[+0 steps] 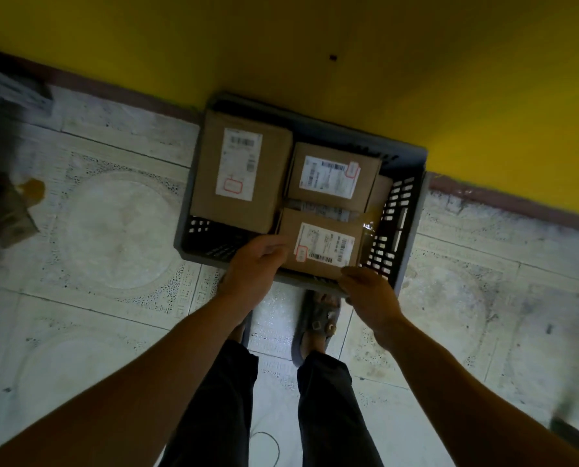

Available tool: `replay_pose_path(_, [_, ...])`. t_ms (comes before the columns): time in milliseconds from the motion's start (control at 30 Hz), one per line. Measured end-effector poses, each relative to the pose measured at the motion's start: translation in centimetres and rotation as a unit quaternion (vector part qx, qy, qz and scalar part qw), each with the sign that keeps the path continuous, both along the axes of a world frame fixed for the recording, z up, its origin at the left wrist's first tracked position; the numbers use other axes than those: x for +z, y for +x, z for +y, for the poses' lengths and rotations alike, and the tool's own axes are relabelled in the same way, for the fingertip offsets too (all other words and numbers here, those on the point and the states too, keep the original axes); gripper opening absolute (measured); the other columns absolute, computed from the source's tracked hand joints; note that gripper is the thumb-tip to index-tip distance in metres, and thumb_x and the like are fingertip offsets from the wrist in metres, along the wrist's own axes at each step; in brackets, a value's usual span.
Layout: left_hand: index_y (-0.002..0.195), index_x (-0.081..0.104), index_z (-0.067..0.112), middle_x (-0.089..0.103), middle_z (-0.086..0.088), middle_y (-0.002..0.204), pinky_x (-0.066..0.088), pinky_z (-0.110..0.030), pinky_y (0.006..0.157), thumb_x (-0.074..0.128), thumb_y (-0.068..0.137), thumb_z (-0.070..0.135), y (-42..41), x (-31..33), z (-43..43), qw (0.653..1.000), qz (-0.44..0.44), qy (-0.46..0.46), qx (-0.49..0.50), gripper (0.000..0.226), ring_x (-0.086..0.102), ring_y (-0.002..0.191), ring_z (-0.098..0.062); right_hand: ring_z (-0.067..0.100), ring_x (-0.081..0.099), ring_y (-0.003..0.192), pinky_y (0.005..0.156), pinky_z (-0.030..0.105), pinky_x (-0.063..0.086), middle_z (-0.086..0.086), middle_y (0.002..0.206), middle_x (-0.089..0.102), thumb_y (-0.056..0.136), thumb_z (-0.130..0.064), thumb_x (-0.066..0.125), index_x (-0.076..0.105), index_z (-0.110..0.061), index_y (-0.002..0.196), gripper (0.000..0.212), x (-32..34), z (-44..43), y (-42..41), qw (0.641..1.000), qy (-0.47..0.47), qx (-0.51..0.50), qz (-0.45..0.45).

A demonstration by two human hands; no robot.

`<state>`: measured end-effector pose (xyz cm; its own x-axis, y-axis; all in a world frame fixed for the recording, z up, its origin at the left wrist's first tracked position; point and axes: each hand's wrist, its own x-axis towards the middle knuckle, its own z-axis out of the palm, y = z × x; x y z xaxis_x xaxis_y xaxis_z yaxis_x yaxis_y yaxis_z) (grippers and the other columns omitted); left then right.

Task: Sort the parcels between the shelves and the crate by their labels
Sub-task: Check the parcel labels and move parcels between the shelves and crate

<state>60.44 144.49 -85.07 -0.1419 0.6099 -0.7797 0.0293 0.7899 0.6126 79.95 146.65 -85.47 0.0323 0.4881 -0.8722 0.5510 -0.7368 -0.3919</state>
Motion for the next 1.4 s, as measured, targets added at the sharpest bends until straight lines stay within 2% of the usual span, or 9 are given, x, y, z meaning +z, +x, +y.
replay_pose_path(300, [0.097, 0.064, 0.035, 0.069, 0.003, 0.107, 0.049, -0.036, 0.095, 0.057, 0.096, 0.018, -4.1, 9.2, -3.2, 0.979, -0.028, 0.026, 0.199, 0.019, 0.064, 0.102, -0.014, 0.032, 0.062, 0.102, 0.097, 0.048, 0.050, 0.002, 0.095, 0.062, 0.099, -0.021, 0.050, 0.060, -0.028, 0.081, 0.022, 8.7, 0.5, -7.7, 0.986, -0.004, 0.156, 0.055])
replay_pose_path(467, [0.113, 0.067, 0.014, 0.071, -0.004, 0.108, 0.048, -0.030, 0.086, 0.055, 0.096, 0.011, -7.3, 12.9, -7.1, 0.943, -0.026, 0.027, 0.329, 0.021, 0.065, 0.101, -0.019, 0.023, 0.062, 0.087, 0.081, 0.034, 0.051, 0.007, 0.092, 0.066, 0.098, -0.026, 0.053, 0.063, -0.026, 0.088, 0.014, 10.7, 0.0, -12.2, 0.963, 0.025, 0.263, 0.046])
replay_pose_path(667, [0.102, 0.066, 0.018, 0.070, -0.001, 0.099, 0.047, -0.030, 0.083, 0.052, 0.097, 0.007, -13.8, 15.4, -13.5, 0.881, -0.033, 0.040, 0.471, 0.019, 0.065, 0.090, -0.016, 0.021, 0.054, 0.081, 0.071, 0.032, 0.043, 0.019, 0.087, 0.061, 0.096, -0.013, 0.053, 0.063, 0.002, 0.099, 0.018, 11.7, -3.1, -21.7, 0.936, 0.003, 0.346, 0.068])
replay_pose_path(767, [0.108, 0.067, 0.018, 0.073, 0.005, 0.100, 0.049, -0.029, 0.088, 0.055, 0.096, 0.014, -16.8, 15.5, -16.5, 0.857, -0.038, 0.033, 0.514, 0.018, 0.067, 0.094, -0.013, 0.016, 0.059, 0.087, 0.086, 0.034, 0.050, -0.001, 0.091, 0.063, 0.097, -0.010, 0.054, 0.063, -0.017, 0.095, 0.011, 12.2, -4.5, -26.8, 0.923, -0.008, 0.376, 0.080])
replay_pose_path(900, [0.107, 0.067, 0.021, 0.072, 0.006, 0.102, 0.050, -0.031, 0.090, 0.055, 0.097, 0.016, -21.8, 15.2, -21.0, 0.827, -0.049, 0.039, 0.558, 0.017, 0.068, 0.096, -0.012, 0.018, 0.060, 0.104, 0.100, 0.039, 0.048, -0.004, 0.106, 0.063, 0.097, -0.017, 0.056, 0.056, -0.038, 0.094, 0.021, 12.4, -7.4, -33.5, 0.886, 0.019, 0.455, 0.084])
replay_pose_path(1067, [0.108, 0.068, 0.015, 0.073, 0.000, 0.099, 0.050, -0.033, 0.088, 0.056, 0.095, 0.009, -26.9, 14.8, -25.0, 0.792, -0.052, 0.039, 0.607, 0.019, 0.068, 0.091, -0.016, 0.018, 0.060, 0.105, 0.099, 0.038, 0.049, -0.001, 0.109, 0.064, 0.097, -0.024, 0.056, 0.058, -0.038, 0.093, 0.015, 12.5, -11.1, -40.0, 0.859, 0.011, 0.506, 0.075])
replay_pose_path(1167, [0.102, 0.068, 0.019, 0.073, -0.001, 0.099, 0.049, -0.027, 0.081, 0.061, 0.092, 0.011, -29.3, 14.2, -26.0, 0.784, -0.051, 0.040, 0.618, 0.015, 0.068, 0.089, -0.016, 0.015, 0.061, 0.089, 0.077, 0.027, 0.048, -0.012, 0.085, 0.060, 0.093, -0.024, 0.057, 0.063, -0.041, 0.070, 0.029, 11.5, -12.1, -42.7, 0.845, -0.015, 0.531, 0.060])
replay_pose_path(1233, [0.100, 0.067, 0.022, 0.072, -0.001, 0.100, 0.048, -0.027, 0.080, 0.062, 0.090, 0.016, -30.4, 13.7, -25.9, 0.780, -0.056, 0.034, 0.623, 0.013, 0.067, 0.090, -0.016, 0.011, 0.062, 0.082, 0.070, 0.024, 0.045, -0.010, 0.081, 0.064, 0.091, -0.024, 0.060, 0.068, -0.035, 0.072, 0.023, 11.0, -12.1, -44.1, 0.854, -0.033, 0.516, 0.057])
replay_pose_path(1400, [0.097, 0.067, 0.021, 0.071, -0.005, 0.101, 0.048, -0.033, 0.084, 0.056, 0.094, 0.005, -32.6, 12.9, -24.5, 0.765, -0.067, 0.033, 0.640, 0.019, 0.066, 0.090, -0.019, 0.011, 0.066, 0.097, 0.088, 0.034, 0.052, -0.004, 0.104, 0.069, 0.094, -0.029, 0.060, 0.067, -0.031, 0.094, 0.007, 11.1, -9.9, -46.7, 0.866, -0.025, 0.497, 0.055])
